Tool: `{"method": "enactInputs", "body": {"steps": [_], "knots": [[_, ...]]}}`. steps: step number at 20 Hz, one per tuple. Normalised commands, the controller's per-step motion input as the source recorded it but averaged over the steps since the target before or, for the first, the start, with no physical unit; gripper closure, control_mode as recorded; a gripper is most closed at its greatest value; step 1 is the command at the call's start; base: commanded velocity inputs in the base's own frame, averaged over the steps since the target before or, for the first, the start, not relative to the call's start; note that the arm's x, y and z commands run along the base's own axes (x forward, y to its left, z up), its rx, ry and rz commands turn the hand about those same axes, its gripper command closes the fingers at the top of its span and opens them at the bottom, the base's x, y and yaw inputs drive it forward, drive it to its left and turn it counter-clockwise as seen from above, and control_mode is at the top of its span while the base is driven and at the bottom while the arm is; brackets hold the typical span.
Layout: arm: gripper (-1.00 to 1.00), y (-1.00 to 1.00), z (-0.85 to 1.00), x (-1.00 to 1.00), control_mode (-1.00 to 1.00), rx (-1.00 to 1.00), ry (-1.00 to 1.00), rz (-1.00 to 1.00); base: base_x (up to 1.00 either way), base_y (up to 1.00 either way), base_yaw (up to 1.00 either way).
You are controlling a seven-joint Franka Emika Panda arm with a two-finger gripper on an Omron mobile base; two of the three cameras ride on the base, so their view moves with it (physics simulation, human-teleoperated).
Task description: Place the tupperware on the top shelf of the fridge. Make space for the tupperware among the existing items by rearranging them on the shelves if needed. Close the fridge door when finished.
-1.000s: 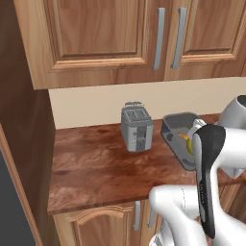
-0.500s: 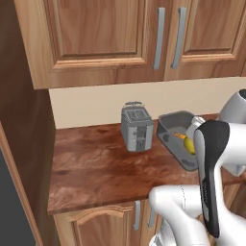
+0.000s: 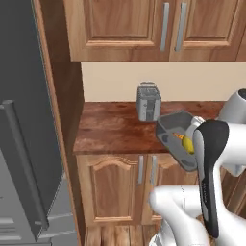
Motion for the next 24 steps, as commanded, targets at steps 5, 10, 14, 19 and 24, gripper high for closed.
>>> {"method": "enactInputs", "body": {"steps": [5,10,14,19,24], "knots": [[1.0,0.0,0.0,0.0,1.0,0.0,0.0,0.0,-0.96,0.17,0.56],[1.0,0.0,0.0,0.0,1.0,0.0,0.0,0.0,-0.3,0.42,0.67],[1.0,0.0,0.0,0.0,1.0,0.0,0.0,0.0,0.0,0.63,0.66],[1.0,0.0,0.0,0.0,1.0,0.0,0.0,0.0,0.0,0.74,0.64],[1.0,0.0,0.0,0.0,1.0,0.0,0.0,0.0,0.0,0.13,0.56]]}}
